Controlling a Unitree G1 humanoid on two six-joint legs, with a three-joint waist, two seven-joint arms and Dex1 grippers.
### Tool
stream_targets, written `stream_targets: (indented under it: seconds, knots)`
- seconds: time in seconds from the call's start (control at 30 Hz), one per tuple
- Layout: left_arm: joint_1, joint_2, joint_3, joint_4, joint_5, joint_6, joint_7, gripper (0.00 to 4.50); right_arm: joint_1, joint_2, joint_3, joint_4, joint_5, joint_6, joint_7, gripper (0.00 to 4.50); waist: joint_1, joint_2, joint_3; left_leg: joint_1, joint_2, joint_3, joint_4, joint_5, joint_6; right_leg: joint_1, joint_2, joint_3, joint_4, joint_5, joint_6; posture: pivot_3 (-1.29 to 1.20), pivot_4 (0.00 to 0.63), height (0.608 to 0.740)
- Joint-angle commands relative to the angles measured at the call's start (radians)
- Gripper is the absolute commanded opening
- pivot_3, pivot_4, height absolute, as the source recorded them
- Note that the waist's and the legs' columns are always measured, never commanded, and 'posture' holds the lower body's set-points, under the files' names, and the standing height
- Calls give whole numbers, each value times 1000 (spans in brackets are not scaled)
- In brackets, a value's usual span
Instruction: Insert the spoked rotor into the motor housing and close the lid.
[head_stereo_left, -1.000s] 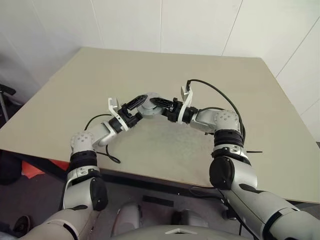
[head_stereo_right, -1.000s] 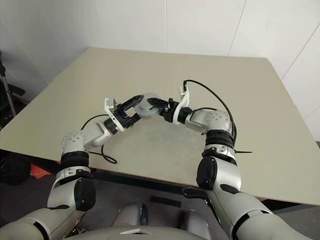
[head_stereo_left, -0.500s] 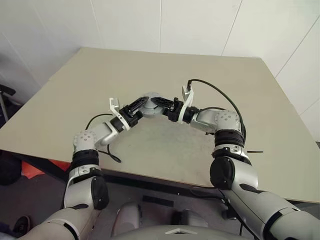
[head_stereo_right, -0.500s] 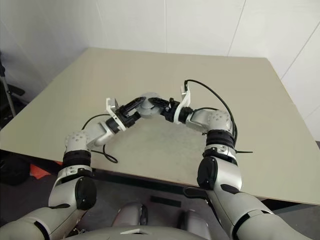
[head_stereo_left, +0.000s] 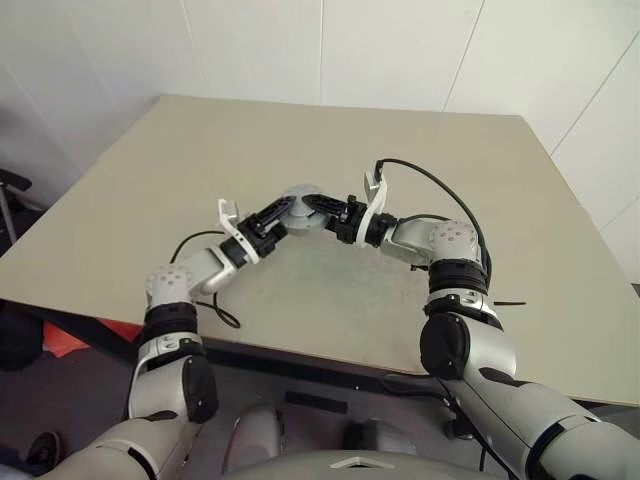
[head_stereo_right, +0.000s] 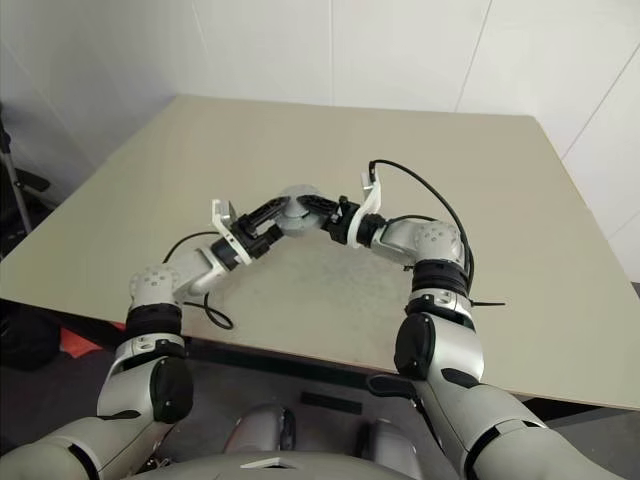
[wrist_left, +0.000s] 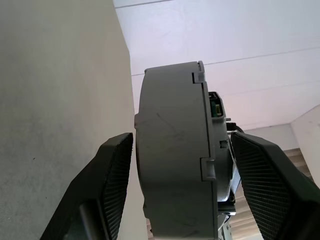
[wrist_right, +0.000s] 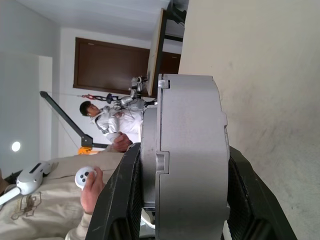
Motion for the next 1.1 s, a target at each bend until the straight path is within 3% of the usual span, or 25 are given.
stream_targets:
  seconds: [0.03, 0.1, 0.57, 0.73, 0.77, 0.93, 1.1]
  knots:
    - [-15, -1, 6, -5, 2, -22, -2, 2425, -31, -1, -8, -29, 44, -6, 14, 2050, 0, 0, 0, 0, 0, 0, 0, 0, 0, 0, 0, 0, 0, 0, 0, 0, 0, 740]
    - [-17, 0, 12, 2, 1, -27, 1, 2150, -30, -1, -8, -28, 44, -8, 12, 2050, 0, 0, 0, 0, 0, 0, 0, 0, 0, 0, 0, 0, 0, 0, 0, 0, 0, 740]
    - [-14, -12, 15, -15, 9, -54, 19, 2150, -27, 0, 7, -33, 35, -20, 20, 2050, 0, 0, 0, 0, 0, 0, 0, 0, 0, 0, 0, 0, 0, 0, 0, 0, 0, 740]
    - [-17, -15, 17, -10, 5, -55, 24, 2150, 3, -9, 83, -89, 10, -44, 76, 2050, 1, 0, 0, 0, 0, 0, 0, 0, 0, 0, 0, 0, 0, 0, 0, 0, 0, 740]
    - [-18, -16, 16, -10, 6, -56, 23, 2150, 4, -9, 91, -91, 7, -50, 79, 2800, 0, 0, 0, 0, 0, 0, 0, 0, 0, 0, 0, 0, 0, 0, 0, 0, 0, 740]
    - [-17, -21, 12, -16, 12, -62, 27, 2150, 11, -5, 112, -100, -17, -114, 65, 4346, 0, 0, 0, 0, 0, 0, 0, 0, 0, 0, 0, 0, 0, 0, 0, 0, 0, 740]
    - [-10, -17, 15, -35, 38, -120, 28, 2150, 20, -2, 132, -109, -25, -165, 75, 4346, -1, 0, 0, 0, 0, 0, 0, 0, 0, 0, 0, 0, 0, 0, 0, 0, 0, 740]
